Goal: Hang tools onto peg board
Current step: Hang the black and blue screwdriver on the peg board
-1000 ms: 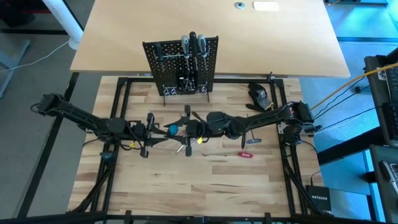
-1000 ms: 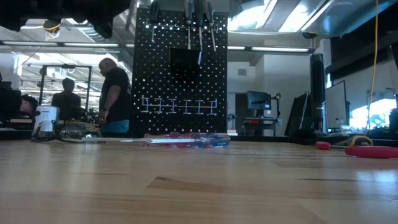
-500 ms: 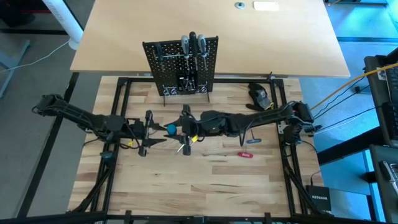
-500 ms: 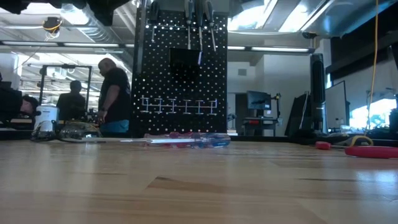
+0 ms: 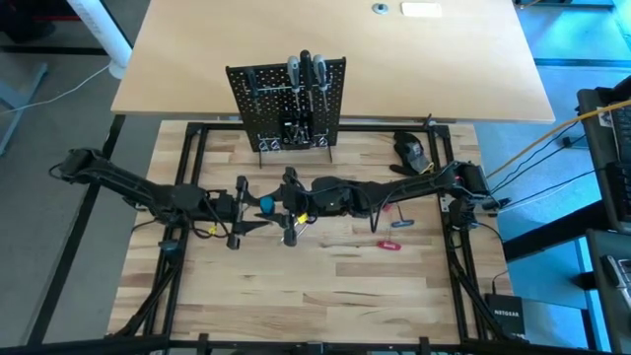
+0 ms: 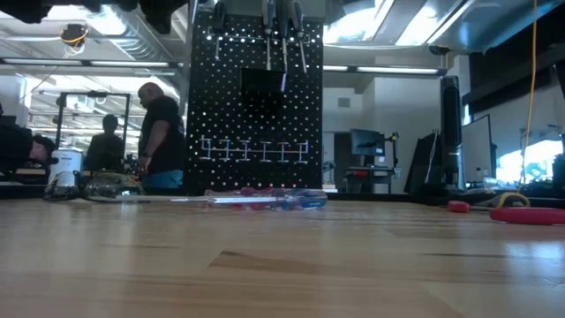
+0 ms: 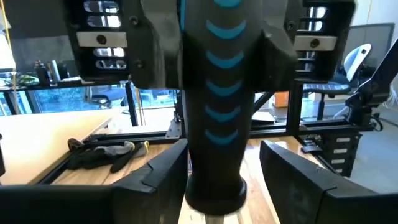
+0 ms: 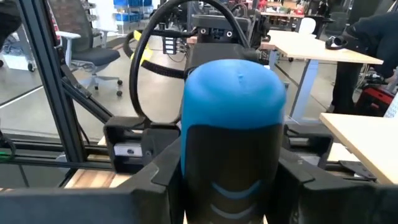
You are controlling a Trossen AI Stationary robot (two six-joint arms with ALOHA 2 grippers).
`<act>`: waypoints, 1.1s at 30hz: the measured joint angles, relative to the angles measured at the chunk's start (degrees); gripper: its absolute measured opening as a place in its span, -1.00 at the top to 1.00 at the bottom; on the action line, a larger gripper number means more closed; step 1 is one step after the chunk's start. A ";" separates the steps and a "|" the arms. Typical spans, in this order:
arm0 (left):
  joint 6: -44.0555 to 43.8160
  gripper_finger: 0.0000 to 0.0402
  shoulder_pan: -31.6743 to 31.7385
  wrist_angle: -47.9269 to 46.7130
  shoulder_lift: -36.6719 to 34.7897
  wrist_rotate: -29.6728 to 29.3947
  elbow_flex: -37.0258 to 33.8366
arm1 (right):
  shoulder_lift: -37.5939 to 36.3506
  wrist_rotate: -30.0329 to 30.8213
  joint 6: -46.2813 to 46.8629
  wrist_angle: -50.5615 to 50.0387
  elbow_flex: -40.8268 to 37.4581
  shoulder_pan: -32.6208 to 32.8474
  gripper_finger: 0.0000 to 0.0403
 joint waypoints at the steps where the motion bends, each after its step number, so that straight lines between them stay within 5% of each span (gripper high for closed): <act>1: 0.09 0.07 0.00 0.40 0.58 0.00 0.09 | 0.04 0.00 -0.02 0.02 0.00 0.00 0.27; 7: 0.14 0.09 0.77 -2.32 1.81 -0.02 3.46 | 0.05 -0.02 -0.02 -0.68 -0.02 0.11 0.27; 11: -0.62 0.27 1.51 -8.95 1.85 0.00 5.34 | 0.05 -0.02 -0.03 -0.84 -0.02 0.11 0.26; 15: 0.28 0.50 1.95 -10.63 1.89 0.11 5.65 | 0.05 -0.02 0.00 -0.61 -0.02 0.11 0.01; 25: 3.49 0.50 1.94 -12.00 -3.43 -4.58 5.65 | -8.60 0.52 0.12 -10.84 0.00 0.61 -0.47; 29: 6.20 0.50 2.13 -15.44 -8.27 -12.49 5.65 | -14.66 7.22 1.76 -23.72 0.02 2.79 -0.50; 33: 9.05 0.50 5.11 -16.61 -11.43 -22.25 5.65 | -18.75 20.51 4.38 -37.02 0.02 7.44 -0.50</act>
